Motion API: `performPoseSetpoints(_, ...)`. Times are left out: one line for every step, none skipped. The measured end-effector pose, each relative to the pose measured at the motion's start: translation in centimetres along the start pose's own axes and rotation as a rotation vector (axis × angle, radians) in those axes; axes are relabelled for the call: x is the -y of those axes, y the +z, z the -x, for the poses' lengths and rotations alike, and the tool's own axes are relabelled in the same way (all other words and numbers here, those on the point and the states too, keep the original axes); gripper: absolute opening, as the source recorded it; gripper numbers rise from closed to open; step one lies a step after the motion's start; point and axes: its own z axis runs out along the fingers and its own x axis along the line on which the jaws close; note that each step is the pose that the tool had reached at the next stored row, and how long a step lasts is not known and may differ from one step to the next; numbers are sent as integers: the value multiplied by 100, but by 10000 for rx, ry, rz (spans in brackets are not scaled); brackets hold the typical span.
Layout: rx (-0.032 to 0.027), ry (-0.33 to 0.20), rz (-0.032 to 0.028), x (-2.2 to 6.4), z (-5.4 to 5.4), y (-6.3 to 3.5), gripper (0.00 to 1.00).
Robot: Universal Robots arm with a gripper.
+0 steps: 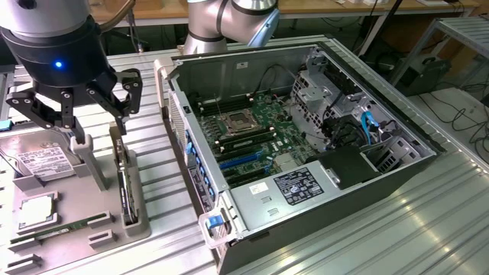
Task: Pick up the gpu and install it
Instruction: 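Pick up the gpu and move the gpu toward the slot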
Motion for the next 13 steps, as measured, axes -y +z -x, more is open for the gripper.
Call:
performPoseSetpoints(0,-1,-1,1,-1,10,60)
performPoseSetpoints(-1,-1,-1,1,-1,19,60)
performPoseSetpoints(-1,-1,0,1,-1,28,60)
performPoseSetpoints(0,-3,0,2,-1,38,60)
performPoseSetpoints(-1,-4,0,2,-1,48,60)
performPoseSetpoints(0,-4,0,3,-2,57,60)
performPoseSetpoints(-1,-6,0,3,-2,66,60)
performPoseSetpoints(-1,-7,0,4,-2,73,60)
performPoseSetpoints(0,-8,0,4,-3,81,60)
performPoseSetpoints(0,-9,0,5,-3,88,60)
performPoseSetpoints(-1,-11,-1,5,-4,94,60)
performPoseSetpoints(-1,-12,-1,6,-4,101,60)
performPoseSetpoints(-1,-13,0,6,-4,109,60)
